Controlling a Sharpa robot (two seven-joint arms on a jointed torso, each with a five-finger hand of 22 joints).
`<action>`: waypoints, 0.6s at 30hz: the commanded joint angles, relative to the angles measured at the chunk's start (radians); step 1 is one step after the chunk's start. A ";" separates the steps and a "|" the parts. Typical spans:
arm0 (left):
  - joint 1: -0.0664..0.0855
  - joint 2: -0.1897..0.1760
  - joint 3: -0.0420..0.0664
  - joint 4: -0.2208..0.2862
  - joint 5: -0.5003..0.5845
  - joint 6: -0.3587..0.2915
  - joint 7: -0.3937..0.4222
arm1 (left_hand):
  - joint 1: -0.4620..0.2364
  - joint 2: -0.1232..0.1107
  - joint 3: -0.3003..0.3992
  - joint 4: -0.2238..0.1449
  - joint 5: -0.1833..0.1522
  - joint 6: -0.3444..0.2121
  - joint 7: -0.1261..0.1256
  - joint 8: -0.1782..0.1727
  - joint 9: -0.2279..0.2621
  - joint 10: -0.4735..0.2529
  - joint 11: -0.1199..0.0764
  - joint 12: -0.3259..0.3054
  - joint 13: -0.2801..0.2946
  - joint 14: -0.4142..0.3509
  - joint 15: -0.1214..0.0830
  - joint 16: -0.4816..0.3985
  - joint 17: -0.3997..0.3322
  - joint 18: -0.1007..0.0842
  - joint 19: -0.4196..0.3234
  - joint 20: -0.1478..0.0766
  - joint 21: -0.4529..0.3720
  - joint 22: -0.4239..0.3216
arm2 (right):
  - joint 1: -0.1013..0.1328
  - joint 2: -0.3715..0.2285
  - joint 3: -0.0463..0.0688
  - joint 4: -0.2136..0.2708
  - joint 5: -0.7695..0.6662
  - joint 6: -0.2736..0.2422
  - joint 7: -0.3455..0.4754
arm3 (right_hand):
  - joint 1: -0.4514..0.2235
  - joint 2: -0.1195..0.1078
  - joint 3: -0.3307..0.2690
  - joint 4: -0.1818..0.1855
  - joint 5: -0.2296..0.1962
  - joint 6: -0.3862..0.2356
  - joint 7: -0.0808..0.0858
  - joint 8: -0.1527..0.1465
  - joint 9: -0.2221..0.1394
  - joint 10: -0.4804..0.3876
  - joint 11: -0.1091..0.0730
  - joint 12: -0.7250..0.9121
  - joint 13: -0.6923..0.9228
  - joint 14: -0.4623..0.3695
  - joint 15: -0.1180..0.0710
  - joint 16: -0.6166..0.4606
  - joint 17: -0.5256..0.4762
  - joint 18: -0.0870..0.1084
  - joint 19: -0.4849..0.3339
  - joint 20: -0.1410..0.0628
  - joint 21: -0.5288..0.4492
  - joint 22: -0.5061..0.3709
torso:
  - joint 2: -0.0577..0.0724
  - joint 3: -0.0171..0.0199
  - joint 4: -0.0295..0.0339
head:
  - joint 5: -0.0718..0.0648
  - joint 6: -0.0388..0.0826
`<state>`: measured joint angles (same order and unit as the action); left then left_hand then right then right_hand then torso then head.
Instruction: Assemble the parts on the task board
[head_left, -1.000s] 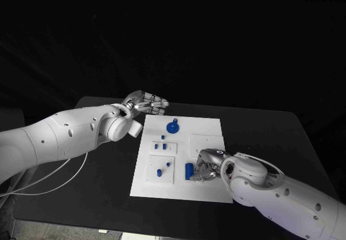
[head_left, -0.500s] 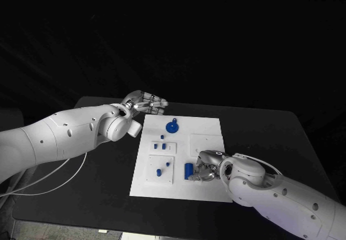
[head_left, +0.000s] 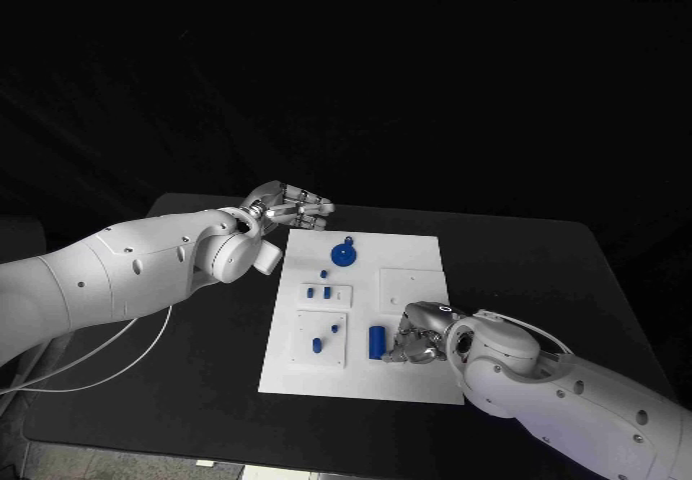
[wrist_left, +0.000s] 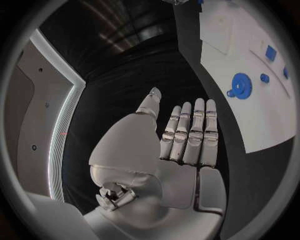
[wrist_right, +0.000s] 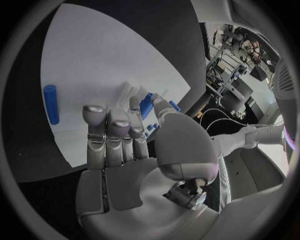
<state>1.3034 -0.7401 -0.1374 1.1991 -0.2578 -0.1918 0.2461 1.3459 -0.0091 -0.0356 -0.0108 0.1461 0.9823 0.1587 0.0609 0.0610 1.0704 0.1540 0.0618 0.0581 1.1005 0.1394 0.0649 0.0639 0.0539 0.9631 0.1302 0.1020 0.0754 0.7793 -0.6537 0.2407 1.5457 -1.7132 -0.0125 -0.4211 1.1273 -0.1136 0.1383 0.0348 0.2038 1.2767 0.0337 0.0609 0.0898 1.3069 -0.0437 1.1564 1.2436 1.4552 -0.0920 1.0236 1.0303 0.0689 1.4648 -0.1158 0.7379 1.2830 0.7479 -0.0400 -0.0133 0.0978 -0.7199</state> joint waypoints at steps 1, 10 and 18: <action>0.000 -0.001 0.000 0.001 -0.003 0.010 0.004 | -0.006 0.003 0.001 0.001 0.003 0.005 -0.002 0.006 0.001 -0.006 -0.003 0.000 0.000 -0.005 0.004 -0.001 0.001 -0.004 -0.004 0.002 -0.002 -0.001 | -0.001 -0.022 0.004 0.022 0.093 -0.102 0.069 | 0.004 -0.012 -0.029 0.024 -0.017 -0.038 0.011 0.003 0.003 0.002 0.012 0.015 0.014 -0.001 0.006 0.004 0.004 -0.002 0.055 0.006 0.001 0.001 | -0.001 0.0004 -0.0018 | -0.004 0.003; 0.000 -0.003 0.000 -0.003 -0.003 0.007 0.005 | -0.007 0.000 0.001 0.002 0.003 0.005 -0.002 0.006 0.001 -0.006 -0.003 0.000 0.000 -0.006 0.005 -0.001 0.000 -0.004 -0.005 0.002 -0.002 -0.001 | -0.001 -0.102 0.075 0.083 0.263 -0.171 0.115 | 0.019 -0.005 -0.054 0.041 -0.020 -0.068 0.020 0.003 0.013 0.016 0.016 0.035 0.032 -0.001 0.009 0.009 0.009 0.005 0.056 0.010 0.010 0.004 | 0.000 0.0017 -0.0021 | -0.017 0.011; 0.000 -0.007 0.000 0.000 -0.003 0.007 0.009 | -0.007 -0.001 0.001 0.002 0.003 0.006 -0.002 0.006 0.001 -0.005 -0.004 0.000 0.000 -0.006 0.005 -0.001 0.001 -0.004 -0.005 0.002 -0.002 0.000 | 0.000 -0.192 0.118 0.058 0.301 -0.111 0.055 | 0.042 0.007 0.036 -0.016 -0.030 -0.076 0.021 0.003 0.009 0.016 0.017 0.034 0.034 -0.001 0.010 0.014 0.012 0.005 0.055 0.012 0.018 0.008 | -0.001 -0.0006 -0.0006 | -0.057 0.019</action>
<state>1.3033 -0.7475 -0.1377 1.1961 -0.2586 -0.1920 0.2453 1.3459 -0.0091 -0.0356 -0.0107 0.1461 0.9823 0.1587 0.0609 0.0610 1.0704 0.1540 0.0618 0.0581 1.0969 0.1430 0.0648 0.0639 0.0539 0.9631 0.1302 0.1020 0.0754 0.7806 -0.8367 0.3580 1.6133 -1.4621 -0.1509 -0.3430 1.1666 -0.1053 0.1648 0.0248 0.1774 1.2073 0.0547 0.0608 0.1014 1.3223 -0.0285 1.1877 1.2768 1.4525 -0.0884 1.0339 1.0411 0.0688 1.4659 -0.1098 0.7497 1.2898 0.7470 -0.0388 -0.0155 0.0560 -0.7038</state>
